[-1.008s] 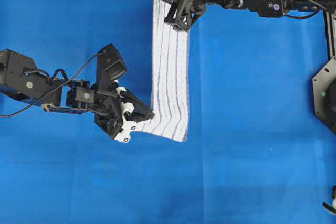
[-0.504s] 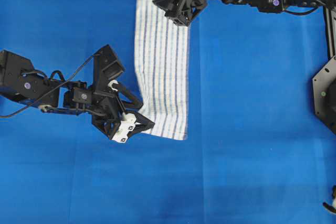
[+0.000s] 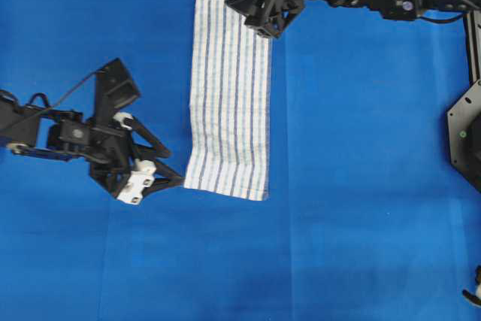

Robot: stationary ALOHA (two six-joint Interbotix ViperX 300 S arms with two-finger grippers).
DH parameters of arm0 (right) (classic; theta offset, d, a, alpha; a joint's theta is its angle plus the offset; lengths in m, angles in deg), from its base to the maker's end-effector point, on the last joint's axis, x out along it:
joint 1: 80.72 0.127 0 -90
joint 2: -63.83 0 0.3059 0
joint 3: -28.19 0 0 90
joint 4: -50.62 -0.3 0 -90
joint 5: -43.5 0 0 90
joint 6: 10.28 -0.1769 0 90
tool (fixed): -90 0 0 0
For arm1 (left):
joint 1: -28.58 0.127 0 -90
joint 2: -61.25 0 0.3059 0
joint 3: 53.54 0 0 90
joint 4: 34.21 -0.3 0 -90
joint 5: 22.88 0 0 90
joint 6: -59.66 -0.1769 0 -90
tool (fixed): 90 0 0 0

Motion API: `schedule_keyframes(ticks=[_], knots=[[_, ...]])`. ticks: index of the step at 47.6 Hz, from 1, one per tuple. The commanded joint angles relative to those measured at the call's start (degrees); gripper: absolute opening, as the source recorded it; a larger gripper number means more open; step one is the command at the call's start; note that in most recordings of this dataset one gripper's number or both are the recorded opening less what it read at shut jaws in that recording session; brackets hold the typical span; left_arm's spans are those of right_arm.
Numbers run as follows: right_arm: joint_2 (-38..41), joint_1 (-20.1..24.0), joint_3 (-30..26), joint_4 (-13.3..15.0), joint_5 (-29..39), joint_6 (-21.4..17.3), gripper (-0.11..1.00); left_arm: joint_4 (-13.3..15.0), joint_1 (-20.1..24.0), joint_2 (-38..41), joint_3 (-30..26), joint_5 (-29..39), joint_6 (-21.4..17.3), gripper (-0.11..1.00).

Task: Fold the blue towel.
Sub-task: 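Open both grippers and move them to the top end of the strip, then grasp the top corners of the vertical strip with both grippers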

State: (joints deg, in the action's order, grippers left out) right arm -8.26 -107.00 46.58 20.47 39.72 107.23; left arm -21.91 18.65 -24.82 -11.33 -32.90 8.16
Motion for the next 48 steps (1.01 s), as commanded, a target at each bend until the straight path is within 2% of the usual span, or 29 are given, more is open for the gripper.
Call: schedule_keyframes(ticks=[1, 6, 13, 18, 26, 33, 37, 48], knots=[[-3.8, -0.3, 1.1, 0.1, -0.4, 0.1, 0.90, 0.0, 0.2, -2.7, 0.4, -0.1, -0.7, 0.85], [-5.9, -0.2, 3.6, 0.1, -0.4, -0.2, 0.90, -0.4, 1.5, -4.4, 1.1, -0.1, -2.5, 0.85], [-8.5, -0.3, 7.5, -0.1, -0.4, -0.8, 0.90, -0.7, 5.4, -5.6, 1.1, -0.1, -8.9, 0.85], [-10.1, -0.3, 9.9, -0.3, -0.4, -1.1, 0.90, -0.7, 10.0, -5.5, 0.7, 0.0, -14.9, 0.85], [-12.5, -0.3, 13.3, -0.6, -0.5, -1.1, 0.90, -0.7, 18.5, -4.9, -1.0, 0.0, -27.2, 0.85], [-13.5, -0.3, 14.7, -1.1, -0.5, -1.1, 0.89, -0.6, 24.0, -4.1, -2.6, 0.0, -36.2, 0.85], [-13.7, -0.3, 15.0, -1.1, -0.6, -1.1, 0.89, -0.7, 25.5, -3.4, -3.6, 0.1, -39.0, 0.85], [-13.0, -0.3, 14.6, -1.2, -1.7, -1.1, 0.89, -0.7, 27.8, -0.9, -6.6, 0.2, -43.4, 0.85]])
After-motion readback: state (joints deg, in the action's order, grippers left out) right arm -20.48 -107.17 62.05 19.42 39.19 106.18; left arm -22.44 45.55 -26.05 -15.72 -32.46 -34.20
